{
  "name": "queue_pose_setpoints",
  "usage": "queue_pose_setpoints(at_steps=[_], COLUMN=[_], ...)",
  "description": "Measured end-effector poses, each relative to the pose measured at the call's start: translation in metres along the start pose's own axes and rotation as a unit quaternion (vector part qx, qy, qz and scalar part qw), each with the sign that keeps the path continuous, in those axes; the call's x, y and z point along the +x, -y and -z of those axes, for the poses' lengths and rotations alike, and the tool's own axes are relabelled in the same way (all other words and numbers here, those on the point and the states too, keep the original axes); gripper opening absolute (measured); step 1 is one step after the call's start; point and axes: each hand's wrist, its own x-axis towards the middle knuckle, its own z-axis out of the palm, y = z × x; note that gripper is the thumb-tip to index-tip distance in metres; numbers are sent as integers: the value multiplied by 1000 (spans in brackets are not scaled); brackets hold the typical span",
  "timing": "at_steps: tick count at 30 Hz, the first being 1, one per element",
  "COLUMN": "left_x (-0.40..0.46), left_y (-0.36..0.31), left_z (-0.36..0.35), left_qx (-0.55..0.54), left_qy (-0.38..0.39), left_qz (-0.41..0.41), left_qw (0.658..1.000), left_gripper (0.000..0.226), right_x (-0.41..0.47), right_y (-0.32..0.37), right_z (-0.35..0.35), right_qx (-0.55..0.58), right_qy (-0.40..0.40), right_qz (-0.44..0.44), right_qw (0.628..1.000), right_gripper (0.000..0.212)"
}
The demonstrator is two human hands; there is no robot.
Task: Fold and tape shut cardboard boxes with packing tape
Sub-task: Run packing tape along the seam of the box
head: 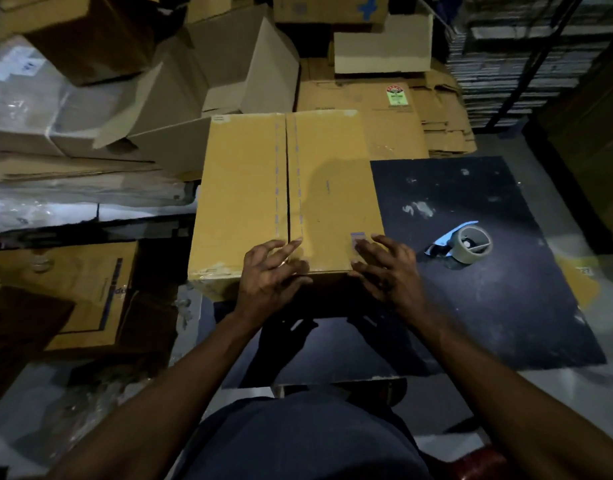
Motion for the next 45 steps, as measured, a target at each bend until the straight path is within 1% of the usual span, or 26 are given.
queue_pose_setpoints(at_steps=[3, 5, 8, 11, 12, 14, 16, 18, 20, 21, 23, 24, 26, 28, 29, 31, 33, 35, 36, 38, 39, 40, 42, 43, 44, 45], left_x=[-13, -24, -26, -16, -12, -6, -1, 1, 7, 12, 26, 33, 42, 38, 30, 8, -16, -37, -45, -49, -46, -42, -38, -37, -37, -39], left_y=[10, 14, 12, 3, -1, -6, -12, -23, -43, -56, -86, -99, -123, -135, -134, -121, -94, -61, -45, -27, -26, -32, -56, -75, -97, -121], left_z=[30, 49, 60, 62, 62, 62, 64, 63, 54, 47, 23, 8, -22, -43, -47, -41, -21, 10, 26, 57, 69, 76, 70, 59, 46, 30], left_qx=[26, 40, 60, 57, 54, 42, 17, 15, 24, 26, 56, 77, 102, 142, 169, 212, 228, 255, 281, 331, 336, 320, 253, 203, 153, 115], left_qy=[-23, -31, -29, -45, -52, -62, -59, -59, -38, -4, 95, 138, 198, 241, 253, 242, 239, 264, 267, 278, 280, 264, 179, 141, 117, 109], left_qz=[104, 166, 190, 228, 229, 232, 263, 284, 295, 309, 338, 347, 362, 365, 356, 290, 193, 141, 138, 195, 243, 290, 350, 374, 395, 411], left_qw=[994, 985, 979, 971, 970, 970, 963, 957, 954, 951, 934, 925, 905, 888, 884, 901, 924, 919, 911, 880, 866, 863, 884, 894, 898, 898], left_gripper=[33, 32, 33, 32, 31, 30, 32, 38, 53, 64, 86, 94, 103, 102, 98, 85, 76, 72, 70, 70, 67, 62, 54, 59, 72, 85], right_x=[5, 14, 33, 51, 57, 69, 91, 121, 155, 170, 191, 193, 184, 163, 150, 120, 88, 53, 36, 7, -3, -7, 0, 9, 15, 23], right_y=[2, 11, 42, 110, 131, 158, 150, 107, 44, 10, -54, -75, -86, -81, -76, -67, -56, -42, -34, -13, 2, 15, 28, 26, 16, 0], right_z=[3, 0, 4, 22, 27, 34, 38, 35, 24, 16, -2, -10, -9, 0, 5, 20, 39, 51, 53, 48, 47, 48, 55, 58, 59, 61], right_qx=[-5, -25, -106, -149, -137, -68, 7, 35, 8, -16, -47, -37, -32, -64, -75, -95, -101, -75, -58, -15, 19, 51, 85, 86, 77, 56], right_qy=[31, 80, 182, 256, 286, 327, 308, 255, 213, 215, 275, 311, 363, 367, 356, 338, 359, 377, 371, 367, 378, 391, 382, 362, 333, 305], right_qz=[-50, -98, -152, -114, -97, -98, -126, -150, -158, -165, -186, -186, -148, -96, -91, -96, -105, -95, -67, 16, 51, 77, 93, 88, 86, 90], right_qw=[998, 992, 966, 949, 944, 937, 943, 955, 964, 962, 942, 931, 919, 923, 927, 931, 922, 918, 925, 930, 924, 916, 915, 924, 936, 946], right_gripper=[43, 44, 52, 57, 56, 54, 52, 55, 71, 83, 100, 103, 99, 88, 85, 84, 81, 81, 81, 86, 89, 87, 74, 67, 65, 70])
